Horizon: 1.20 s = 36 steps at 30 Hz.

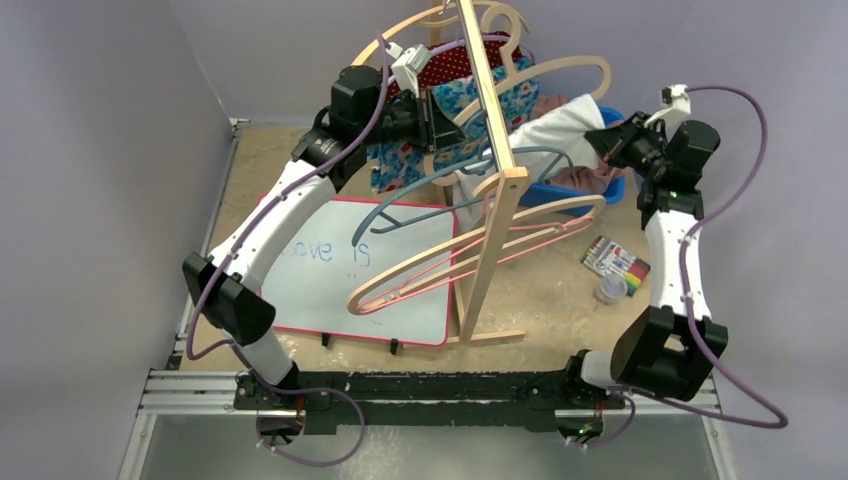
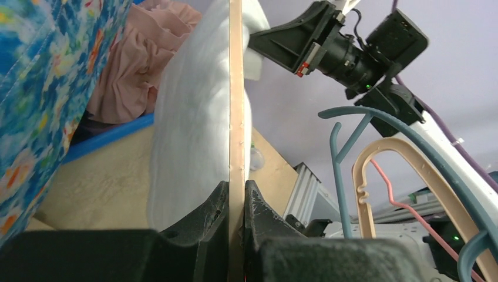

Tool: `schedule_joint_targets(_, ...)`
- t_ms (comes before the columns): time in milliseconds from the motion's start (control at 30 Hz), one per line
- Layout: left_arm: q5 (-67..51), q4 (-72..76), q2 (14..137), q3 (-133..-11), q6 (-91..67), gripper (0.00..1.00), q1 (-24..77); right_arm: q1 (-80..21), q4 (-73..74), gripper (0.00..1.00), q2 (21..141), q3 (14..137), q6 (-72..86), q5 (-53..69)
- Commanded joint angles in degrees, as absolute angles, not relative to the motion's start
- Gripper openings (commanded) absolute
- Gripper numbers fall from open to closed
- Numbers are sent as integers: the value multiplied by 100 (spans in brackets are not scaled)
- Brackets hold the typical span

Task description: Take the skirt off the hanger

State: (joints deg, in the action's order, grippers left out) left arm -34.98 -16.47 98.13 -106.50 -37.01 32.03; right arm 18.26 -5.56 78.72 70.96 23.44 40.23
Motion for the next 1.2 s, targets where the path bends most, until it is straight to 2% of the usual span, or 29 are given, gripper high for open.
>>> schedule_joint_targets(0,-2737,-934,9071,-10472,-3122,0,3173,2176,-291,0,7381,6780,2673,2327)
schedule_joint_targets(367,-1602,-922,8608,-10098,-2849,0,3173,2320,1,0,6906,6214,2225,1474)
schedule_joint_targets(633,-1503,-1113,8642,-10144,-2831,0,3172,2331,622,0,7014,6541,1960,41)
schedule_joint_targets(900,-1153,-1599,8552,-10339,-2424,0,3173,2338,659,0,7082,7417,2044,33)
schedule_joint_targets(1167,-450,-1582,8187,-10125,-2253,0,3173,2353,797,0,7264,7610,1817,-159)
